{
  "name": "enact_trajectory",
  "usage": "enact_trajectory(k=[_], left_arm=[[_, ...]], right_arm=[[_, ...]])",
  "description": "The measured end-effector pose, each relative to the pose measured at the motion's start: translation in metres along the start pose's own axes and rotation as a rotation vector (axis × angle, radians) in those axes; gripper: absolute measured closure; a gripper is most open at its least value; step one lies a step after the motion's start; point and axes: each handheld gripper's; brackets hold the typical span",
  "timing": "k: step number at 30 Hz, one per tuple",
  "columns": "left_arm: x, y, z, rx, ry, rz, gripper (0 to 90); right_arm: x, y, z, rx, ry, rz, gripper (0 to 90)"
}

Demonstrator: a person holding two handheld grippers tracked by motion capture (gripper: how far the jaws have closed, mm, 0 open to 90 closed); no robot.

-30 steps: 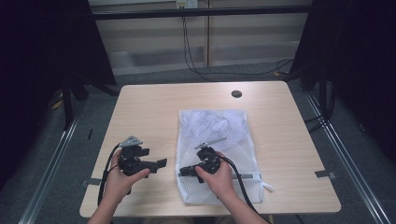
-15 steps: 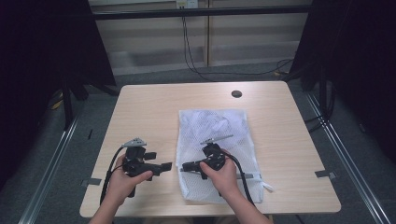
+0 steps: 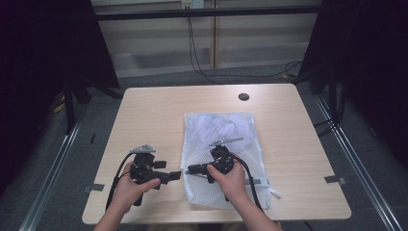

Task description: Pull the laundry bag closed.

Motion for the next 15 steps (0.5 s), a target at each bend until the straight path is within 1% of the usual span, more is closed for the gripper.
enact_trajectory(k=[1,2,3,4,6,8,10,11,12,13,14,15], left_arm=[[-0.0002,0.0003,-0.0003,-0.006,0.006,-0.003,10.4],[0.0000,0.0009,-0.0007,-0.008,0.002,-0.008,10.4],[0.0013,0.0025,-0.0016,-0.006,-0.013,-0.017,10.6],[0.0013,0.0025,-0.0016,-0.006,-0.013,-0.017,11.4],[0.0022,0.0035,-0.0020,-0.015,-0.024,-0.035,12.6],[0.0033,0.0047,-0.0024,-0.016,-0.016,-0.035,13.2],[0.0040,0.0062,-0.0032,-0.029,-0.022,-0.042,13.6],[0.0041,0.0068,-0.0039,-0.031,-0.019,-0.038,14.3],[0.0047,0.0075,-0.0046,-0.028,-0.029,-0.041,15.2],[0.0048,0.0082,-0.0054,-0.033,-0.038,-0.048,15.2],[0.0046,0.0094,-0.0065,-0.044,-0.037,-0.064,16.5],[0.0046,0.0094,-0.0065,-0.044,-0.037,-0.064,16.9]], right_arm=[[0.0002,-0.0002,0.0000,0.004,-0.001,0.000,87.7],[0.0002,-0.0002,0.0000,0.004,-0.001,0.000,87.7],[0.0000,-0.0004,0.0003,0.007,0.006,0.002,87.7],[-0.0001,-0.0005,0.0004,0.006,0.008,0.004,87.7],[-0.0002,-0.0004,0.0004,0.005,0.011,0.005,87.7],[-0.0004,-0.0009,0.0008,0.006,0.013,0.007,87.7],[-0.0003,-0.0011,0.0009,0.008,0.009,0.004,87.7],[-0.0005,-0.0014,0.0012,0.008,0.009,0.004,87.7],[-0.0012,-0.0020,0.0017,0.010,0.013,0.002,87.7],[-0.0012,-0.0020,0.0017,0.010,0.013,0.002,87.7],[-0.0014,-0.0027,0.0023,0.016,0.015,0.005,87.7],[-0.0014,-0.0027,0.0023,0.016,0.015,0.005,87.7]])
Point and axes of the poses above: each handheld gripper's, and its own axes: y roughly forward along the jaws, z roughly out of its top, x roughly to its right, and after that the axes turned 15 degrees about x, right-handed
